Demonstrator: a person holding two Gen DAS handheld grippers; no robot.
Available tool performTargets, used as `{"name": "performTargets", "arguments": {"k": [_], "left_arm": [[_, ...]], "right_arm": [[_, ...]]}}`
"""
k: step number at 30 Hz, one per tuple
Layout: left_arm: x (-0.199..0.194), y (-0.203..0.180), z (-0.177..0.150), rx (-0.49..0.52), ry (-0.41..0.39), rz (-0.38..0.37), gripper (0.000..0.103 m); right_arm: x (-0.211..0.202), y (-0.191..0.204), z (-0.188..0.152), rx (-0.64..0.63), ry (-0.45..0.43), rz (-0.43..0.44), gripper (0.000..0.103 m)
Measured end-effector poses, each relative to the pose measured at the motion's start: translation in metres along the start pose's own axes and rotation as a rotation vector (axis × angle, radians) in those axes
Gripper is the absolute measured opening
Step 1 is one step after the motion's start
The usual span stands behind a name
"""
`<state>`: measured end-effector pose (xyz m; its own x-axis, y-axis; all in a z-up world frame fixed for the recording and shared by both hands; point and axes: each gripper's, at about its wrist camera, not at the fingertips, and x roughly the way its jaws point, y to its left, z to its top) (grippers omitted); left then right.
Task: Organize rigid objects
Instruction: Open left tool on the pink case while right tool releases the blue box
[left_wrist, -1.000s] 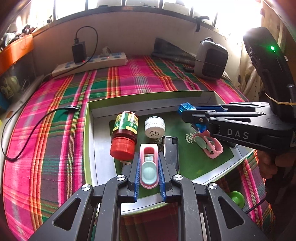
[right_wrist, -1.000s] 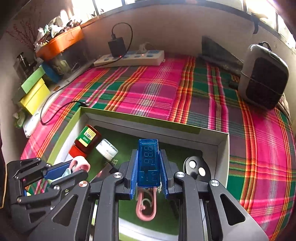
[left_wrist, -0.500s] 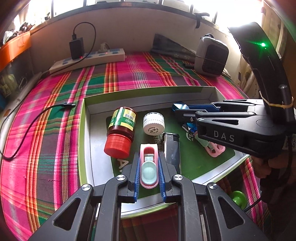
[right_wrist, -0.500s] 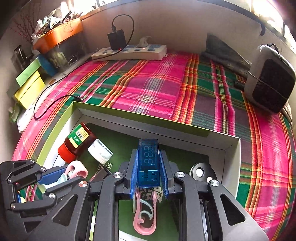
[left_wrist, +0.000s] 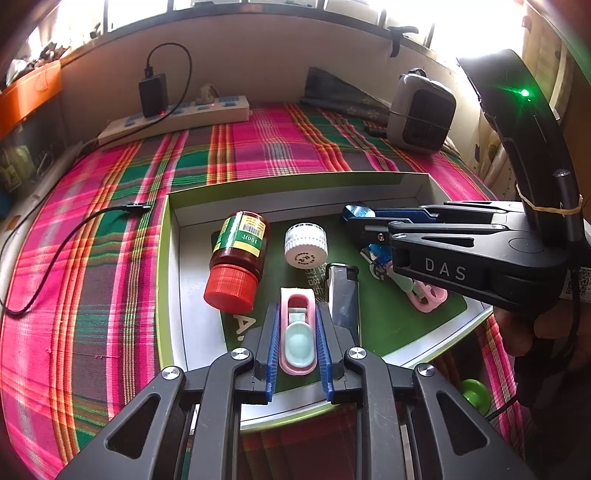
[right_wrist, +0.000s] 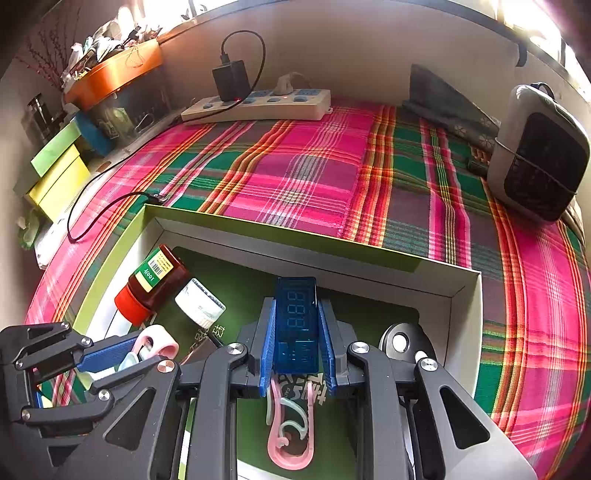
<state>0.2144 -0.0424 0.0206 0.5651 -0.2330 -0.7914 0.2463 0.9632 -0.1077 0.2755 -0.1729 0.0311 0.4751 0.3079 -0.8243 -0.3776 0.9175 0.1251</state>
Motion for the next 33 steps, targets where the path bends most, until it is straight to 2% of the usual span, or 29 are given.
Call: {"name": "performTargets", "arguments": {"k": [4, 7, 11, 29, 30, 33], "left_arm": [[-0.004, -0.001, -0.001, 0.005, -0.009, -0.004, 0.026], [-0.008, -0.003, -0.002, 0.012, -0.018, 0.021, 0.038], [-0.010, 0.002, -0.003, -0.016, -0.016, 0.022, 0.038], [-0.043, -0.004, -0.019, -0.019, -0.071, 0.035, 0.039], [-0.045, -0.005, -0.020, -0.014, -0.074, 0.044, 0.039], [-0.053, -0.007, -0.025, -0.017, -0.083, 0.045, 0.039]], "right_arm": [[0.000, -0.001, -0.001, 0.014, -0.006, 0.003, 0.023], [-0.001, 0.000, -0.002, 0.014, -0.008, 0.002, 0.024], [-0.007, 0.001, -0.003, 0.019, -0.025, 0.004, 0.025], [-0.048, 0.014, -0.021, 0.023, -0.087, -0.006, 0.027], [-0.051, 0.016, -0.023, 0.022, -0.093, -0.007, 0.029], [-0.059, 0.019, -0.030, 0.030, -0.108, 0.001, 0.045]]}}
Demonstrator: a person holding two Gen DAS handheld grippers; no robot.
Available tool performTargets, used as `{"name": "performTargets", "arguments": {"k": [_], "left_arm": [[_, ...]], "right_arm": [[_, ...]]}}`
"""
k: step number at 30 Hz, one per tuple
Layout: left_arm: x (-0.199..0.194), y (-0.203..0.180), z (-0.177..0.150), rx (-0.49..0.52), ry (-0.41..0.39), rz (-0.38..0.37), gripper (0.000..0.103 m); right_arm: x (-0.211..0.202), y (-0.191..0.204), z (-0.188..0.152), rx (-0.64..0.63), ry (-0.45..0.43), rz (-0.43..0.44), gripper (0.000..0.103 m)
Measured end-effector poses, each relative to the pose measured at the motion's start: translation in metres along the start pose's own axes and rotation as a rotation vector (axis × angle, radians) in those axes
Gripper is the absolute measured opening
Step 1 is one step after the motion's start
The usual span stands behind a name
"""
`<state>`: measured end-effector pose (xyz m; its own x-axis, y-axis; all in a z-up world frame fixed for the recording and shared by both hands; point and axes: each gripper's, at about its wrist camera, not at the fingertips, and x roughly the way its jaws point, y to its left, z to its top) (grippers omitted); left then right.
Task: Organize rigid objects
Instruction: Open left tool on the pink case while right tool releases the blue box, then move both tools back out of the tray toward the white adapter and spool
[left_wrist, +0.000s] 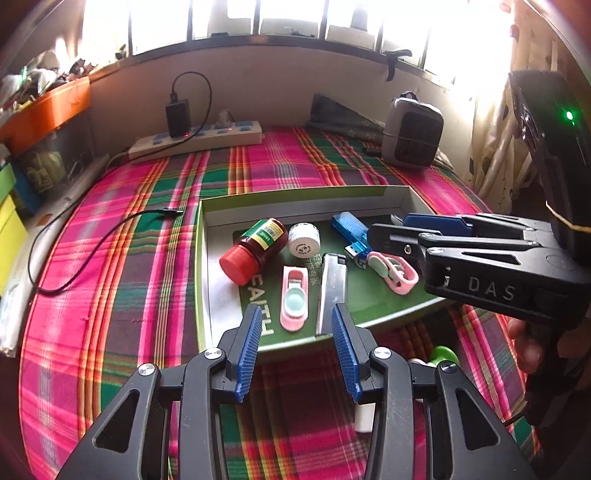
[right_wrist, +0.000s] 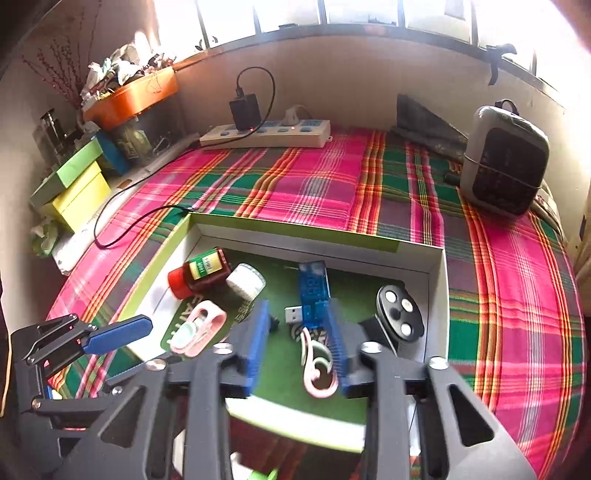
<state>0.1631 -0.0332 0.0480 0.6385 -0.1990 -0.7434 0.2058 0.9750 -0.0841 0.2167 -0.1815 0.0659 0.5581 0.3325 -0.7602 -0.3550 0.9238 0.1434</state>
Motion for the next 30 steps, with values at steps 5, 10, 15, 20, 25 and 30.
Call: {"name": "performTargets", "arguments": {"k": [5, 10, 15, 20, 25, 30], "left_arm": [[-0.012, 0.000, -0.009, -0.007, -0.013, 0.003, 0.039], [-0.020, 0.004, -0.017, -0.034, -0.020, -0.004, 0.042], [-0.026, 0.013, -0.030, -0.077, -0.018, -0.020, 0.045], [-0.030, 0.016, -0.040, -0.093, -0.018, -0.027, 0.045], [-0.032, 0.019, -0.046, -0.106, -0.018, -0.038, 0.046], [-0.031, 0.021, -0.052, -0.114, -0.007, -0.053, 0.046]], "right_arm": [[-0.013, 0.004, -0.013, 0.009, -0.019, 0.000, 0.046], [-0.027, 0.004, -0.027, 0.032, -0.039, 0.000, 0.046], [-0.044, 0.003, -0.045, 0.053, -0.070, -0.014, 0.046], [-0.049, 0.005, -0.066, 0.081, -0.071, -0.014, 0.046], [-0.051, 0.015, -0.083, 0.076, -0.080, 0.014, 0.046], [-0.047, 0.026, -0.092, 0.044, -0.063, -0.009, 0.047]]}}
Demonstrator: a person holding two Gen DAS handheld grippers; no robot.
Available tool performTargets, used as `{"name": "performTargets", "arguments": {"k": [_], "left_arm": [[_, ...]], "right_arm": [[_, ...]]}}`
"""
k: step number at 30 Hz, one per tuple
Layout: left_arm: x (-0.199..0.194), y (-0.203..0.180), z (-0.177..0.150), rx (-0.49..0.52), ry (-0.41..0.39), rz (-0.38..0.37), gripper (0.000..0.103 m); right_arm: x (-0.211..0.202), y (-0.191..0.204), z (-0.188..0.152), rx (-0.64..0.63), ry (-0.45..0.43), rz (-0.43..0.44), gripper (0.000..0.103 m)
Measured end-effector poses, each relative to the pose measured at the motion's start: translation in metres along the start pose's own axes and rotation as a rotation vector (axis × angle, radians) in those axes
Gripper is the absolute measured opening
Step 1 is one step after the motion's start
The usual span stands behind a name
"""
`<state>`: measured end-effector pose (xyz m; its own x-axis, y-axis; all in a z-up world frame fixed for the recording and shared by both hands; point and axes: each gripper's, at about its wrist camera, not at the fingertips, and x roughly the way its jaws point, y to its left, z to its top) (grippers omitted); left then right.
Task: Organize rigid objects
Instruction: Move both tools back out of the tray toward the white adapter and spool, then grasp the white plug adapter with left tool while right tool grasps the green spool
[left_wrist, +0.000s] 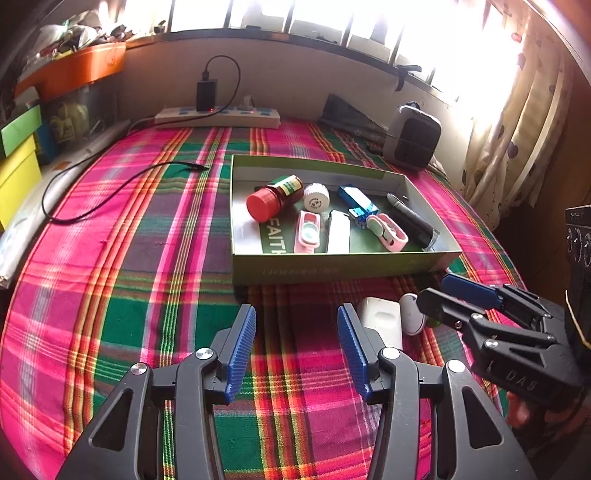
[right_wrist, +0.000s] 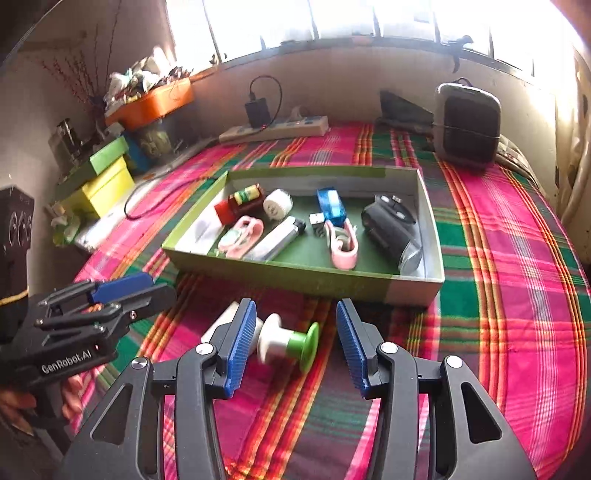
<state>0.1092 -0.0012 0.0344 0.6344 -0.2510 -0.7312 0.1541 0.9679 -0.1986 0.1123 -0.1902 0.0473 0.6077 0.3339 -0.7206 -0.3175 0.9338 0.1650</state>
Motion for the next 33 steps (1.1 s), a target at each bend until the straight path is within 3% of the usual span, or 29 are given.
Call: {"name": "performTargets", "arguments": {"k": [20, 24, 33], "left_arm": [[0.001, 0.001, -0.006, 0.002, 0.015, -0.036, 0.046], [0.002, -0.003, -0.004, 0.005, 0.019, -0.038, 0.046], [0.008, -0.020, -0.004, 0.039, 0.041, -0.052, 0.046]], "right_arm": [[0.012, 0.007, -0.009, -0.057, 0.037, -0.115, 0.047], [0.011, 0.006, -0.010, -0.064, 0.031, -0.091, 0.033], [0.006, -0.003, -0.012, -0.050, 0.019, -0.106, 0.033]]}}
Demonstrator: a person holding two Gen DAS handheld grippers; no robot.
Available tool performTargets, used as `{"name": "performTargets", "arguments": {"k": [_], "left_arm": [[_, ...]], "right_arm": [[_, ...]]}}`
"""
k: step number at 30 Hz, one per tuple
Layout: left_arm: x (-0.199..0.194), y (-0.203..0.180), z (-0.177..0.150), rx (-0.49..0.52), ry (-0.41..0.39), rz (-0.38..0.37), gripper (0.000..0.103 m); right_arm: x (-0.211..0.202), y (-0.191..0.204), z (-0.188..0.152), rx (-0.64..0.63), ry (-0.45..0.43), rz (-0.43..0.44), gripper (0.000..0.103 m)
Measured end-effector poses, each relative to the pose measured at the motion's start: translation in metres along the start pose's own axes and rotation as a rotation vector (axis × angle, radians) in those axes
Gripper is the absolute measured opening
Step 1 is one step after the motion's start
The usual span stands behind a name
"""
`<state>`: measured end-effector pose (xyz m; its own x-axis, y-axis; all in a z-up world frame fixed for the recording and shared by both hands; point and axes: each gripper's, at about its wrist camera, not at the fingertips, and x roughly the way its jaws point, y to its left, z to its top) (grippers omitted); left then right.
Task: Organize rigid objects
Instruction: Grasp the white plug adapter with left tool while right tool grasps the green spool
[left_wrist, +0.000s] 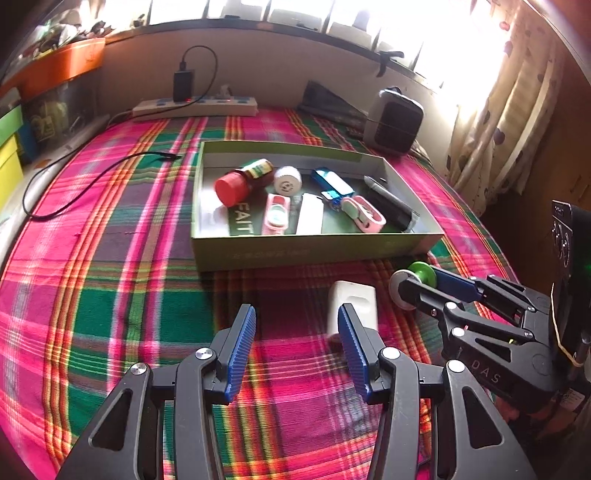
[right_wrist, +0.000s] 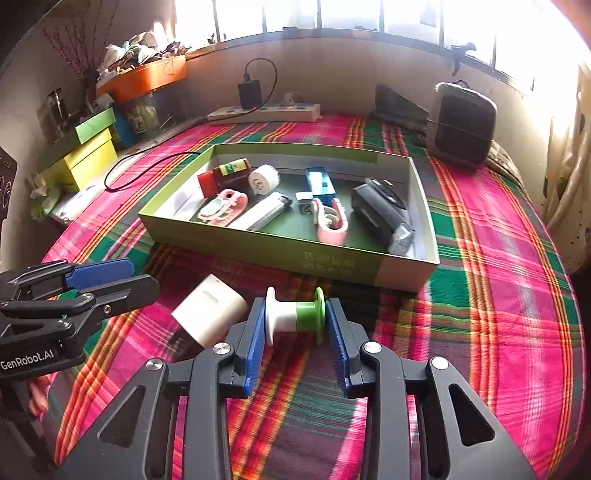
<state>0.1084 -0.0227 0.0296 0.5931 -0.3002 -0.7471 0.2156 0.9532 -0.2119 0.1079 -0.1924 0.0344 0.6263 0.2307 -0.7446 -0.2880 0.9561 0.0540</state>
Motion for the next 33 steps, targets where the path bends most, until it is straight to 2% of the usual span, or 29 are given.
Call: {"name": "performTargets", "arguments": {"k": [10, 15, 19, 33], "left_arm": [[0.017, -0.029, 0.000, 0.066, 0.051, -0.006, 0.046], [0.022, -0.041, 0.000, 0.103, 0.061, 0.020, 0.046], [0.026, -0.044, 0.001, 0.115, 0.061, 0.057, 0.046], [0.033, -0.042, 0.001, 0.123, 0.049, 0.099, 0.045]], "right_arm": [[-0.014, -0.021, -0.008, 0.034, -0.027, -0.012, 0.033], [-0.017, -0.026, -0.010, 0.041, -0.037, -0.008, 0.033], [-0.018, -0.027, -0.010, 0.045, -0.044, 0.001, 0.033], [-0.016, -0.029, -0.012, 0.052, -0.044, 0.012, 0.033]]}}
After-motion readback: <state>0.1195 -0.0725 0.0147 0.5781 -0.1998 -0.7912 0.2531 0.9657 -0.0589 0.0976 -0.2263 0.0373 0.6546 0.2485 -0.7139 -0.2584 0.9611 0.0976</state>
